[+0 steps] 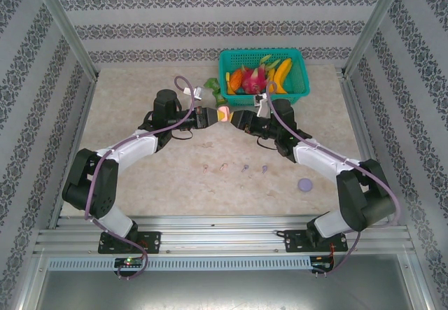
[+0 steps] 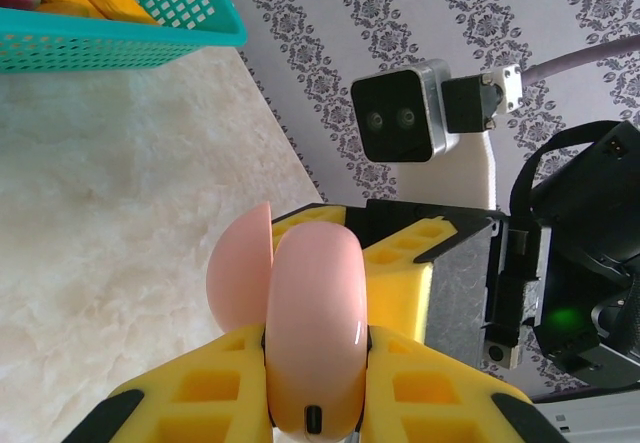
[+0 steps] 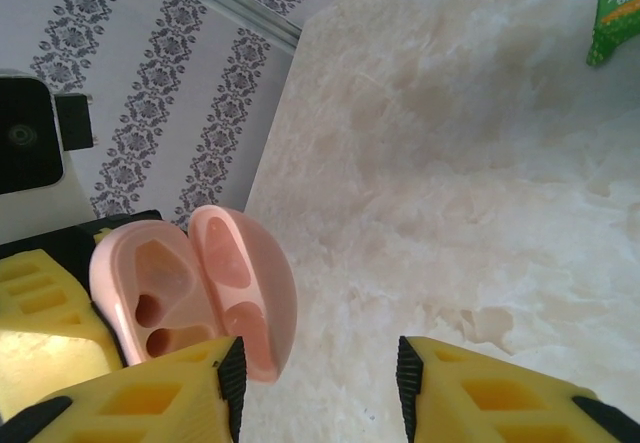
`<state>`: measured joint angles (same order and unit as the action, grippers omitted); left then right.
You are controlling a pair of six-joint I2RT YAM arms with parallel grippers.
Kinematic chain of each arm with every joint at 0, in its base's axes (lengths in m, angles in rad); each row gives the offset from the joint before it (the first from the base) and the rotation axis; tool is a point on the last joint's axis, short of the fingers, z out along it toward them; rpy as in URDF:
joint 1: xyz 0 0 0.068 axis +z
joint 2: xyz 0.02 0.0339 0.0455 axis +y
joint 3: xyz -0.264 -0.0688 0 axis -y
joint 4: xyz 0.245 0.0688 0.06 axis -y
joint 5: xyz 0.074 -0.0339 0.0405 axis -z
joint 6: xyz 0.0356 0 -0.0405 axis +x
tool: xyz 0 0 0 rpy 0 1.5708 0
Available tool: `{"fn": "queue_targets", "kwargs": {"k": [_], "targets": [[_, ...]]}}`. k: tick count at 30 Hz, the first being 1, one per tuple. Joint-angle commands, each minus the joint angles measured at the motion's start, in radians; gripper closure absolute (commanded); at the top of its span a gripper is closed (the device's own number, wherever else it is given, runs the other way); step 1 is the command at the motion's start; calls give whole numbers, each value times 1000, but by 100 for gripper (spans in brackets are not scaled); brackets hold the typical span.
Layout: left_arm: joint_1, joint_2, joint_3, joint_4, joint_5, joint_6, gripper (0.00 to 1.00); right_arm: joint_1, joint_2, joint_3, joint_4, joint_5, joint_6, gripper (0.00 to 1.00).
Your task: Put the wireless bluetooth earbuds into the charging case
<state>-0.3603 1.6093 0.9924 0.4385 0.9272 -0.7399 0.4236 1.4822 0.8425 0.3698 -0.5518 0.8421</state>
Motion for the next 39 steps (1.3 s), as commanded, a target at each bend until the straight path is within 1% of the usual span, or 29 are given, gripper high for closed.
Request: {"fn": "queue_targets", "kwargs": {"k": [1,11,21,27,36,39], "targets": [[-4,0,-7,63,23,-6,100,15,16,33,40,-21,7,55],[-5,2,-2,68,32,-11,100,17,26,32,39,-30,-6,59],[-7,-3,-16,78,38,-16,100,11,61,79,38,-37,1,64],[-7,-3,-15,74,38,-14,100,11,63,75,40,-40,0,73],[-7,7,-14,63,32,-18,100,7,54,78,32,-50,-9,91],[-7,8,-16,60,29,-21,96,7,52,81,28,-51,-12,95]]}}
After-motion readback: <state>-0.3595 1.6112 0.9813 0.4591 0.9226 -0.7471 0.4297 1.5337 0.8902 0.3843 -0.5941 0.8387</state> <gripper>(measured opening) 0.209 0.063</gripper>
